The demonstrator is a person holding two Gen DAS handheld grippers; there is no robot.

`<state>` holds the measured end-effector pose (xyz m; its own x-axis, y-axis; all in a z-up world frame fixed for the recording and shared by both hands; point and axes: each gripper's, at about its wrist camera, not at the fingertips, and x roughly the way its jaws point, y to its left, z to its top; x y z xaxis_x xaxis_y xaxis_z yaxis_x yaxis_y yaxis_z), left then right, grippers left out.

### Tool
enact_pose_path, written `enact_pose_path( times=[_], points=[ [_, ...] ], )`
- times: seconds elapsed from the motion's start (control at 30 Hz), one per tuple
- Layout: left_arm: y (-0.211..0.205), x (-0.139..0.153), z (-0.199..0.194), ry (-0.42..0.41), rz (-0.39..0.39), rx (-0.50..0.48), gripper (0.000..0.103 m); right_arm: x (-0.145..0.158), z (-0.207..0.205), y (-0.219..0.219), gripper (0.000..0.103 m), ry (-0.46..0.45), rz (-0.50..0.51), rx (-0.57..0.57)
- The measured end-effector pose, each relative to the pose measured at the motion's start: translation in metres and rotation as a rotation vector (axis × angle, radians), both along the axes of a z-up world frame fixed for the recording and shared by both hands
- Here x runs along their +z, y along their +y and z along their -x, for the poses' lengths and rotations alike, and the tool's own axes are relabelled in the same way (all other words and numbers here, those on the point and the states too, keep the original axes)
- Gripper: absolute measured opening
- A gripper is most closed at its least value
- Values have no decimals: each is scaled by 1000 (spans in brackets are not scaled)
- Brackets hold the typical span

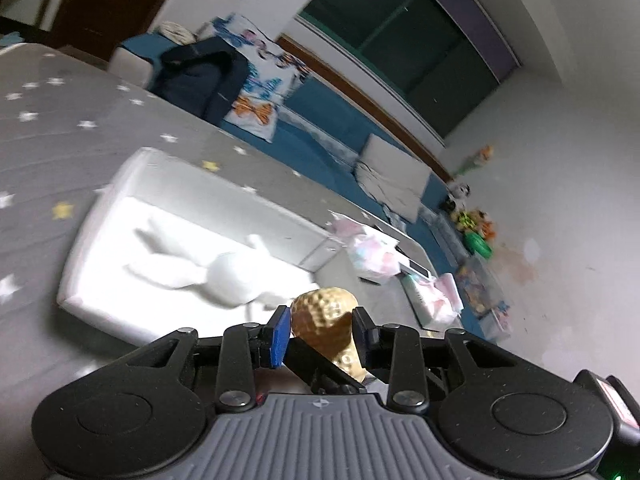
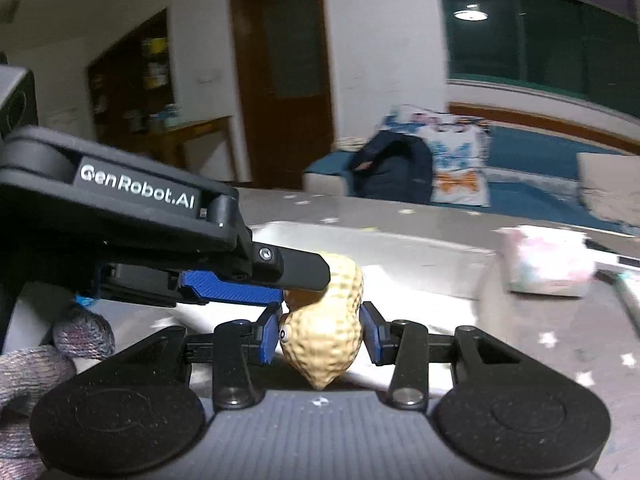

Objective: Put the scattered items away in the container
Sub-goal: 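Carry the peanut toy with both tools over the white box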

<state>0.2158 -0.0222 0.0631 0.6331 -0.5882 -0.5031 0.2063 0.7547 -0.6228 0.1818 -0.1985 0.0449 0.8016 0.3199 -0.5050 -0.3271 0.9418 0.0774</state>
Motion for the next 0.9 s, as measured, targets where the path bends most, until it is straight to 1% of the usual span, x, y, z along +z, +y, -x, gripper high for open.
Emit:
enact_pose_path(
  times=[0.1, 0.2, 0.33, 0.4, 0.6, 0.7, 0.9],
  points=[
    [-15, -10, -29, 27, 4, -22, 35, -9, -25, -13, 42, 30, -10, -70],
    [-25, -21, -57, 49, -13, -27, 35, -19, -48, -22, 42, 50, 4, -146],
    [-31, -36, -82, 80, -26, -30, 34, -35, -70, -34, 42, 102, 13, -215],
    [-34, -43, -91, 94, -40, -33, 34, -42, -78, -33, 42, 116, 46, -236],
    [-40, -58, -104, 127, -59, -49, 33, -55, -94, -23, 42, 144, 135, -244],
    [-42, -60, -107, 130, -67, -54, 33, -59, -98, -22, 42, 162, 156, -244],
    [-44, -61, -108, 133, -83, -60, 33, -58, -97, -19, 42, 176, 195, -228]
  ],
)
